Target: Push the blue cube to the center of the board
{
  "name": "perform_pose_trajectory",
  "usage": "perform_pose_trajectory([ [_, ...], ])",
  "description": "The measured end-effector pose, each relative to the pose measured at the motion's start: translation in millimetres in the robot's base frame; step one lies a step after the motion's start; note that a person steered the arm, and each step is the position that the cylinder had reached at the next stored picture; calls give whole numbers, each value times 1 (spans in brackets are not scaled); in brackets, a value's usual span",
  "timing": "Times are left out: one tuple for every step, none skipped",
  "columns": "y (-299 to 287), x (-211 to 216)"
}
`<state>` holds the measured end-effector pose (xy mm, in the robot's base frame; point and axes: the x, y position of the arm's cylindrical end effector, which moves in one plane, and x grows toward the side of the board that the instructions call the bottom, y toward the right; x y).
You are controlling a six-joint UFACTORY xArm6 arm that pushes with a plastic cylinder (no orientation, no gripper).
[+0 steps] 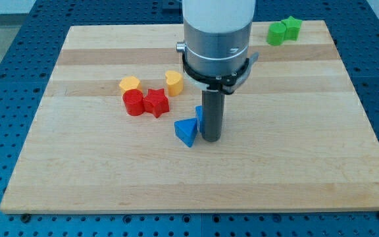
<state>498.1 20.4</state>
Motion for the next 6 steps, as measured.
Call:
perform_pose_trajectory([
  [0, -16],
  [0, -28],
  [0, -29],
  [-6, -34],
  [-16, -45],
  [-19, -52],
])
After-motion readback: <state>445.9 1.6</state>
